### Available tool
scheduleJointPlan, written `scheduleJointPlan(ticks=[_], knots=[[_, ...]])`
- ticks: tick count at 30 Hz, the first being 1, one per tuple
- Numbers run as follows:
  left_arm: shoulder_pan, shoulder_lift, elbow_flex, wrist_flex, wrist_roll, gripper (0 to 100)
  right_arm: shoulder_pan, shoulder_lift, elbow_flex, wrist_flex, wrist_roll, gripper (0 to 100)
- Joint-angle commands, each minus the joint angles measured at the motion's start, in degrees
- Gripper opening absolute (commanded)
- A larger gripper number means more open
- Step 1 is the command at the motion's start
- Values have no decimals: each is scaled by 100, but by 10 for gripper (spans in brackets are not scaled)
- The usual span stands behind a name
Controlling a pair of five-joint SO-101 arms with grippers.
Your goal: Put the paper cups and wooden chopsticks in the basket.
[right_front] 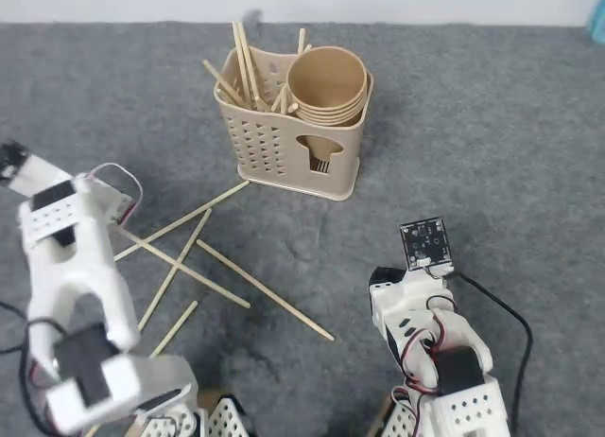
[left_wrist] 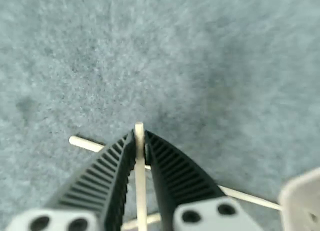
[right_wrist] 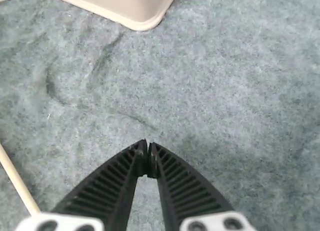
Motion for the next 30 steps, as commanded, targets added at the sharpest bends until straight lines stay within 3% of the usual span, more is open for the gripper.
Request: scheduleJointPlan(ticks=[1,10,15,23,30], knots=[[132,-1231,277,88,-158,11,31,-31,114,13,53,8],[290,-3525,1270,88,-193,11,31,-31,114,22,53,8],[299,-4659,1279,44,-712,11,31,-31,114,22,53,8],[299,-6136,1297,-1020,-1697,11,40,-31,114,22,53,8],[527,-6567,1297,-2233,-2567,11,40,-31,114,13,53,8]])
